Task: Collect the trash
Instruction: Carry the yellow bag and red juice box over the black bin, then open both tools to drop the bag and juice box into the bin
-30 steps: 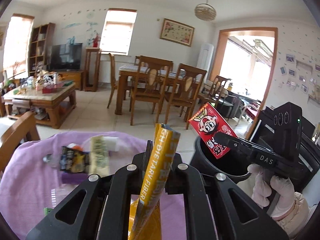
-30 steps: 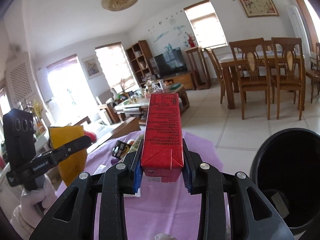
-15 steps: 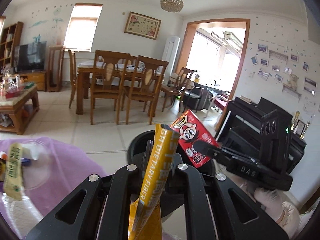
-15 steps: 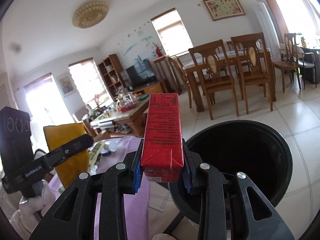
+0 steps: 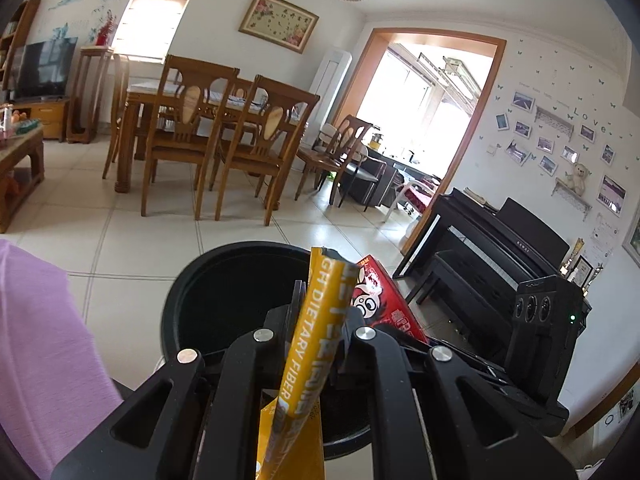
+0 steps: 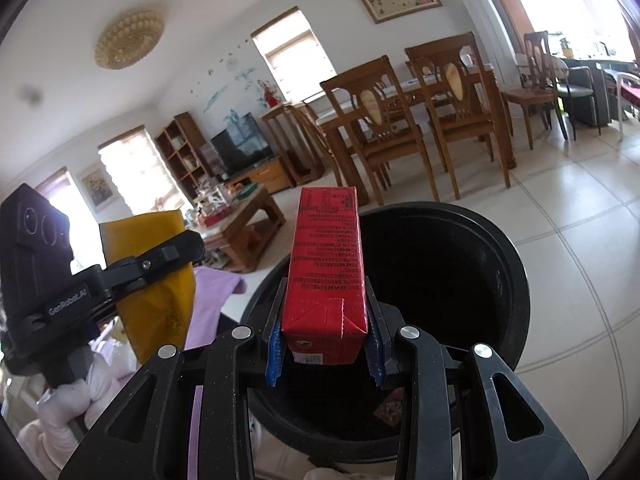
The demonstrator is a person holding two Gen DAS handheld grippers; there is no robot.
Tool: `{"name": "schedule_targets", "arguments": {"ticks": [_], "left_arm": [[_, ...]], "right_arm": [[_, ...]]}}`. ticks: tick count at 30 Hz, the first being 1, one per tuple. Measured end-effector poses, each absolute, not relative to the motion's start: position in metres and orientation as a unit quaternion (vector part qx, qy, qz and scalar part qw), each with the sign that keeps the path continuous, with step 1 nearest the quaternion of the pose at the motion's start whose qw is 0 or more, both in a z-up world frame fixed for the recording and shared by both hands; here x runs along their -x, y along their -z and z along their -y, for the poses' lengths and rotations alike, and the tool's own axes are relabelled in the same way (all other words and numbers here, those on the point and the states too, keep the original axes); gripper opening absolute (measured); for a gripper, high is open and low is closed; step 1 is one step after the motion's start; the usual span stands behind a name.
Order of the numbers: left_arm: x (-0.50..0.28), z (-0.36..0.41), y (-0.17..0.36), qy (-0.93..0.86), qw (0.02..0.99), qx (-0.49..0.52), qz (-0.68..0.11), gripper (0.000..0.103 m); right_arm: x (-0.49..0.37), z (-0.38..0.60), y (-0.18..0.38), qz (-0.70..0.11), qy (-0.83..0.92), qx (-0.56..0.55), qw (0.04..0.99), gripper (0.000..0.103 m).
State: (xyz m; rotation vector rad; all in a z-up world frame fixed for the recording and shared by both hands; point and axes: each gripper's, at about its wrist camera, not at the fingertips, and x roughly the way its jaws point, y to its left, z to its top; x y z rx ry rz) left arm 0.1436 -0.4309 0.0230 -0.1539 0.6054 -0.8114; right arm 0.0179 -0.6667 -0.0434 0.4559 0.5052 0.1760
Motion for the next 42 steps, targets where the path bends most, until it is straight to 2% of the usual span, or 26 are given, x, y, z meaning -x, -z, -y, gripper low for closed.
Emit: {"name": "schedule_targets", "arguments": {"ticks": [17,28,29,30,31,32,33,34,37,42], "left_arm": [[-0.169,0.471,0.013,0.376,0.860,0.043,-0.342,0.011],[-0.161,0.477,0.017,0.364,0.866,0.016,-0.343,0.015],[-0.162,0.477,0.017,0.363,0.865,0.016,-0.346,0.017],[-0.161,0.477,0.015,0.362,0.866,0.016,-0.345,0.030],[-0.160,0.477,0.012,0.359,0.868,0.017,-0.342,0.056],[-0.157,0.474,0.009,0.349,0.876,0.019,-0.331,0.073],[-0.154,0.471,0.007,0.343,0.883,0.022,-0.320,0.091],[-0.149,0.466,0.001,0.335,0.894,0.029,-0.297,0.095],[-0.143,0.462,-0.011,0.336,0.897,0.026,-0.284,0.095],[-0.129,0.449,-0.022,0.337,0.899,0.028,-0.279,0.096]], "right_arm": [[-0.039,0.688,0.079,-0.261,-0.064,-0.243,0.932,0.033],[-0.044,0.673,0.073,-0.271,-0.055,-0.249,0.928,0.033],[-0.042,0.672,0.072,-0.271,-0.054,-0.250,0.928,0.033],[-0.042,0.671,0.072,-0.271,-0.054,-0.249,0.928,0.033],[-0.042,0.672,0.071,-0.271,-0.054,-0.249,0.928,0.034],[-0.041,0.671,0.070,-0.270,-0.054,-0.249,0.929,0.039],[-0.040,0.672,0.069,-0.268,-0.053,-0.249,0.929,0.049],[-0.039,0.671,0.068,-0.265,-0.051,-0.248,0.931,0.053],[-0.036,0.671,0.064,-0.260,-0.044,-0.247,0.932,0.054],[-0.030,0.665,0.056,-0.253,-0.039,-0.244,0.935,0.064]]}}
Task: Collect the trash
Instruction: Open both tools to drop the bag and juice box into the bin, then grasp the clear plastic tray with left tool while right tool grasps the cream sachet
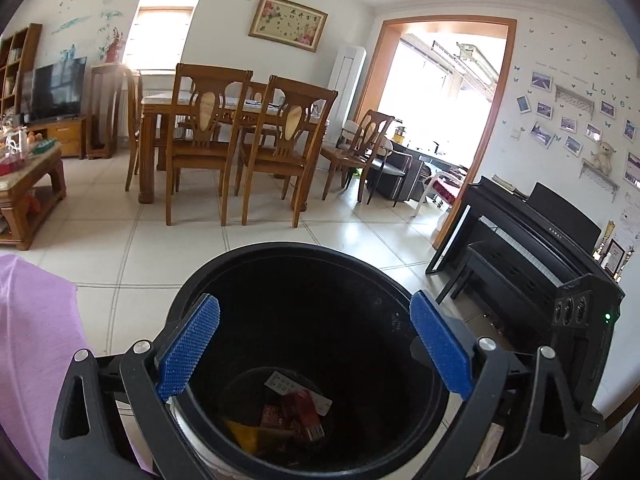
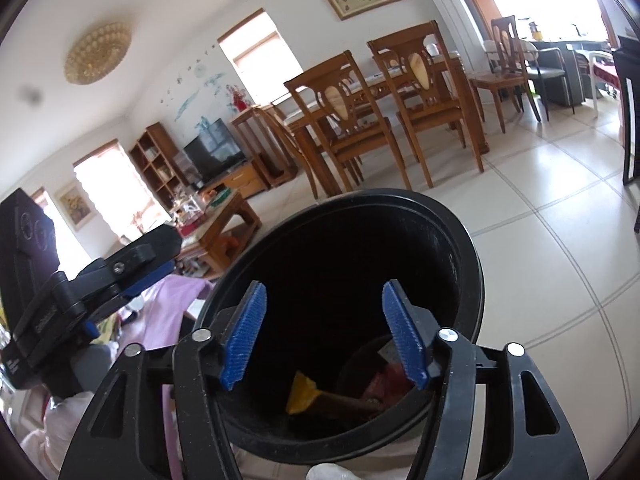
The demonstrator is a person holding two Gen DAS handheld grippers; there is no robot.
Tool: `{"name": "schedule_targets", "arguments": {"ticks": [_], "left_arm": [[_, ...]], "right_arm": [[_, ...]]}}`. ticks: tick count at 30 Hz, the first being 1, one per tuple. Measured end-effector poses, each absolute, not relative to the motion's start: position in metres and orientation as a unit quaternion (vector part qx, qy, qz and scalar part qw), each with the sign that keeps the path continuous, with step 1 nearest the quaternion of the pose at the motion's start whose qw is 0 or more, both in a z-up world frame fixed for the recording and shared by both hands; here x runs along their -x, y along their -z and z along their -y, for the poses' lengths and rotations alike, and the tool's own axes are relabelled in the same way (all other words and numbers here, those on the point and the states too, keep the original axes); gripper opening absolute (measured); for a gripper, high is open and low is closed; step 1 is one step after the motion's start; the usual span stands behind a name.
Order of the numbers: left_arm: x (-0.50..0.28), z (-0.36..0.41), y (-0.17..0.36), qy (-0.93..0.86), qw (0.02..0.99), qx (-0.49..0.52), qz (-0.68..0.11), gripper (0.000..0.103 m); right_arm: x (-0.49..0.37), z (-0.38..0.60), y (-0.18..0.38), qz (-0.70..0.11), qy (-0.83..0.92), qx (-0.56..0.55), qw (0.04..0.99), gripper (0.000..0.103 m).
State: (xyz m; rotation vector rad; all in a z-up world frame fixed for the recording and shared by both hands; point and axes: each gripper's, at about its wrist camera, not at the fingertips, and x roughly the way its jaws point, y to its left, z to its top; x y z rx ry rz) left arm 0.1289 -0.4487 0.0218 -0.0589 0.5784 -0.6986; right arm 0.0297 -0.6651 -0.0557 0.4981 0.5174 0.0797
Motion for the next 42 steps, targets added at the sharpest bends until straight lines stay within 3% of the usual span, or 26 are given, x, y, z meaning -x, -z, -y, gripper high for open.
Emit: {"name": "schedule_targets", "arguments": {"ticks": [12,31,39,42], "left_arm": [[-0.094,0.368,-0.036,0.282,0.918,0.025,-0.277,0.098],[-0.063,0.105,-0.022,0.034,0.956,0.067,-0.285,0.098],[-0.096,0.066,0.011,0.014,0.935,0.055,-0.350,0.097],[-0.105,0.062,0.020,0.017,0.929,0.045,-0.367,0.081]], "right_arm": [[-0.027,0.603,0.028,-0.247,-0.066,-0.210,0.944,0.088],[-0.077,0.373,-0.007,-0.277,-0.217,-0.127,0.927,0.089],[-0.121,0.270,-0.011,-0.307,-0.271,-0.092,0.908,0.089],[-0.145,0.244,-0.007,-0.326,-0.279,-0.091,0.899,0.089]]}}
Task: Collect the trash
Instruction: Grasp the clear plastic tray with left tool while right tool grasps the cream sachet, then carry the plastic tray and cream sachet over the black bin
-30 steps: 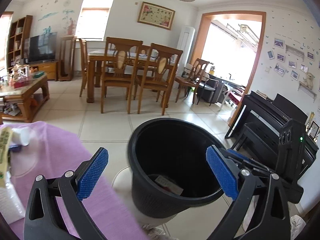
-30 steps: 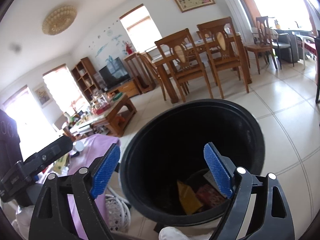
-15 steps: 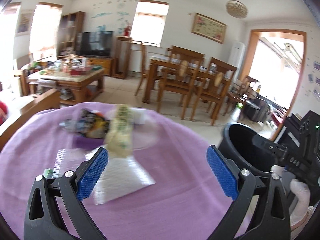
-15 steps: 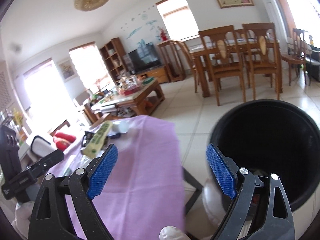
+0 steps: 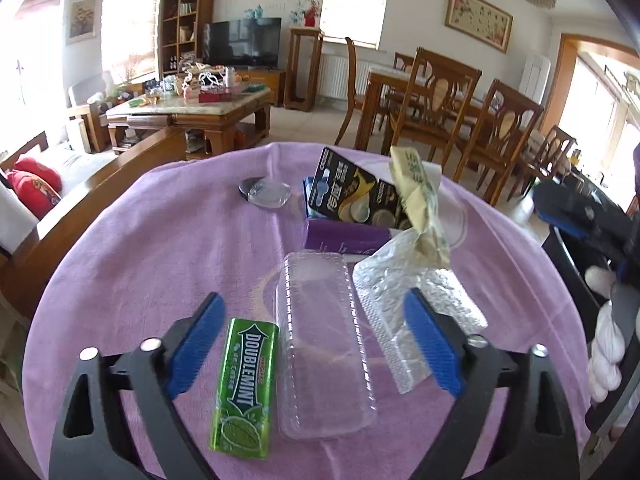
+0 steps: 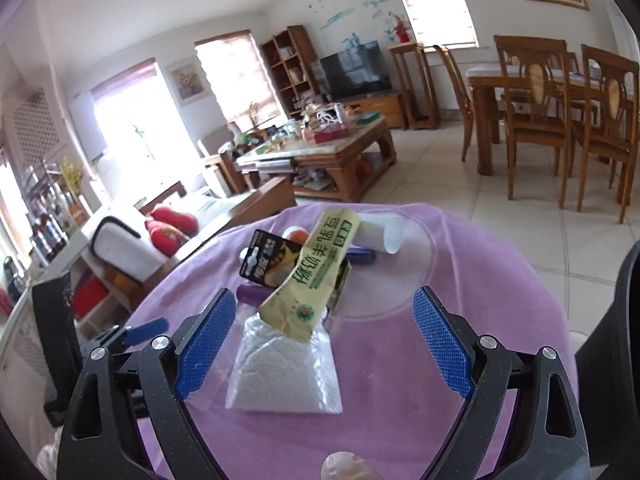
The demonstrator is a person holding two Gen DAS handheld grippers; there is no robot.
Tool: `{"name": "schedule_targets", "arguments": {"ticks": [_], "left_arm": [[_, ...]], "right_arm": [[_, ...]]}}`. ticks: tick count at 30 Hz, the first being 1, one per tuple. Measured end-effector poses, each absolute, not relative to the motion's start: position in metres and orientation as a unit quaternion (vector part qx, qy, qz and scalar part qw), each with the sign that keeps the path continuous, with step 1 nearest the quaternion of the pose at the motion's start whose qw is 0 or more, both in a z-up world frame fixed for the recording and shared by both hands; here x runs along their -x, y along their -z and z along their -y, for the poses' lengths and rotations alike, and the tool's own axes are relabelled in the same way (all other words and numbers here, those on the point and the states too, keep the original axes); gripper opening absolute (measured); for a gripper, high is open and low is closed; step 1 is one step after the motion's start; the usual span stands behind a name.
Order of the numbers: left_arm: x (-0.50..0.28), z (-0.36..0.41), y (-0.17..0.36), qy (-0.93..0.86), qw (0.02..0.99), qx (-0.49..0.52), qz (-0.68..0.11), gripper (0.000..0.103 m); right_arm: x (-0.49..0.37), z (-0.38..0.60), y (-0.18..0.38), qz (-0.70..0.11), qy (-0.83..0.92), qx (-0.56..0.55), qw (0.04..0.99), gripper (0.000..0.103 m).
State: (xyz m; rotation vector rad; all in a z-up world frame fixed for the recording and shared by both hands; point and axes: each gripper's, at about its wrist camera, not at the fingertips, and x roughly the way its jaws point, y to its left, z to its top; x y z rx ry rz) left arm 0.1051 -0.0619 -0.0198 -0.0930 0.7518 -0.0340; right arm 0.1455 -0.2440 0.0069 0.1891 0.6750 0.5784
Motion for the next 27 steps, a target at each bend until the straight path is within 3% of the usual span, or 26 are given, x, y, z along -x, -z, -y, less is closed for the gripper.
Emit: {"name": "schedule_targets", "arguments": {"ticks": [8,10,15,17,27], "left_arm": [[-0.106,0.048,0.033,0.037,0.922,0.053,-0.383,0.057],[-0.105,0.046,0.034,0.044,0.922,0.056,-0.382,0.045],[-0.105,0.042,0.031,0.042,0.924,0.070,-0.374,0.041],[-0.104,0.042,0.030,0.044,0.925,0.072,-0.371,0.040],[-0.094,0.036,0.013,0.054,0.942,0.104,-0.315,0.038]], "right_arm": [[-0.205,0.196,0.028,-0.384,-0.271,-0.086,0.879,0.089],[-0.209,0.187,0.035,-0.389,-0.272,-0.080,0.876,0.088],[-0.213,0.173,0.043,-0.395,-0.271,-0.049,0.876,0.051],[-0.212,0.171,0.044,-0.394,-0.274,-0.048,0.876,0.043],[-0.179,0.189,0.026,-0.366,-0.297,-0.064,0.880,0.042]]}}
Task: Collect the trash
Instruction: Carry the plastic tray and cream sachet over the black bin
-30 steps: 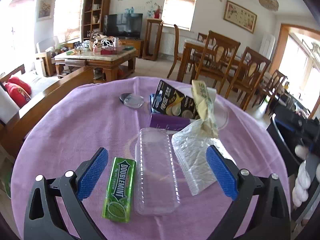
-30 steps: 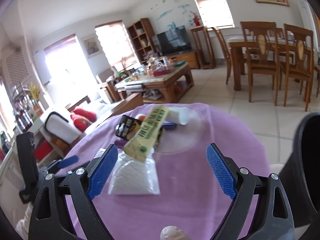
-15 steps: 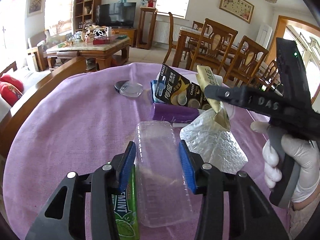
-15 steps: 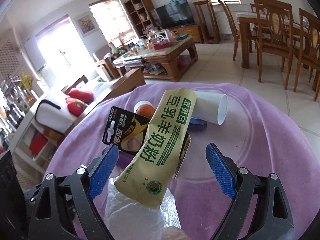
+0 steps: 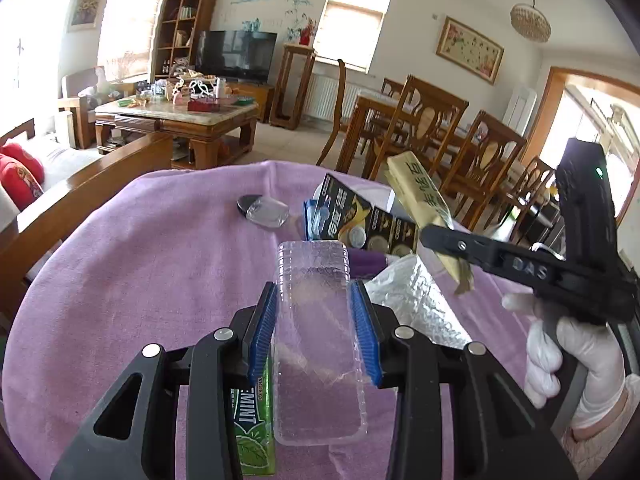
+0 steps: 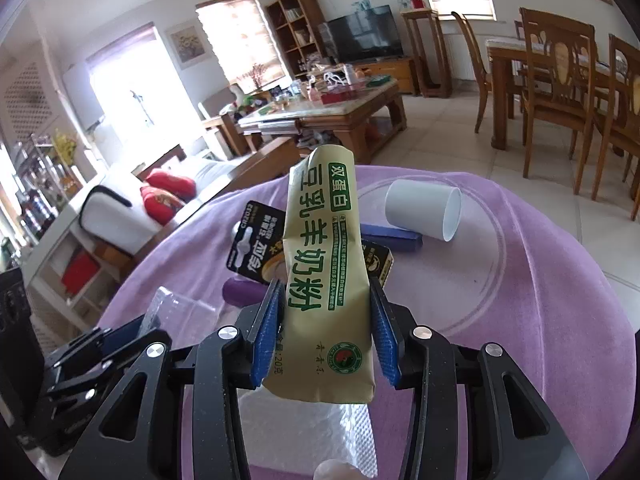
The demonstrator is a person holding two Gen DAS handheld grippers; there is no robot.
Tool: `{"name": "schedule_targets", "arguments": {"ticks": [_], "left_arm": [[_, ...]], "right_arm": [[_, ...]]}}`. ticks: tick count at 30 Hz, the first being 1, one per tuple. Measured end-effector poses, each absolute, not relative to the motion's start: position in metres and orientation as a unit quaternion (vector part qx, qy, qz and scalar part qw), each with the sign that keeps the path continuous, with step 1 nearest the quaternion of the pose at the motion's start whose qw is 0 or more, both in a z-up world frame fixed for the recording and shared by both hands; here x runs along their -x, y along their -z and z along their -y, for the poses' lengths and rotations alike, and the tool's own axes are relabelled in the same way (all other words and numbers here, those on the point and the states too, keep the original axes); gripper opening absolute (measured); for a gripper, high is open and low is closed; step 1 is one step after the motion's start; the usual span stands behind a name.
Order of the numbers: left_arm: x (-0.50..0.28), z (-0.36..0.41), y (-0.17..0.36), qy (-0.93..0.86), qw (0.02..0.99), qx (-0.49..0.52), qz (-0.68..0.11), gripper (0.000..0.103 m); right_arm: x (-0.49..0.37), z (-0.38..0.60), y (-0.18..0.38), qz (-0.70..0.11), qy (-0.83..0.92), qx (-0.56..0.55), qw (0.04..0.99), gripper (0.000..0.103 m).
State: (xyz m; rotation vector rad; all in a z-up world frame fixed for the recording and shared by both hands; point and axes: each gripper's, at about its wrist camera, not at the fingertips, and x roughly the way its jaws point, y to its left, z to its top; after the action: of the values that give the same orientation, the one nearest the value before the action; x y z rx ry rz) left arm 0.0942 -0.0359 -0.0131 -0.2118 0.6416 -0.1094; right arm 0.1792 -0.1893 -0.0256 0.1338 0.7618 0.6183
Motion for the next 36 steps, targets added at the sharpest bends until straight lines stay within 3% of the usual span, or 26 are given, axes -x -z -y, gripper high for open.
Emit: {"name": "schedule_targets", "arguments": {"ticks": [15,22,36], "left_arm": [[-0.072,0.097,-0.036,0.117,0.956,0.108,-0.247,0.038],[-0.079,0.173,-0.057,0.184,0.950,0.088,-0.235,0.038],[-0.106,0.327,-0.045,0.295,0.916,0.078,-0.260,0.038]], "right_arm": [[-0.076,0.313,-0.030,-0.272,-0.284,-0.075,0.916,0.042],[-0.053,0.401,-0.040,-0.242,-0.240,-0.096,0.935,0.042],[-0.022,0.595,-0.014,-0.215,-0.124,-0.154,0.956,0.042]]}}
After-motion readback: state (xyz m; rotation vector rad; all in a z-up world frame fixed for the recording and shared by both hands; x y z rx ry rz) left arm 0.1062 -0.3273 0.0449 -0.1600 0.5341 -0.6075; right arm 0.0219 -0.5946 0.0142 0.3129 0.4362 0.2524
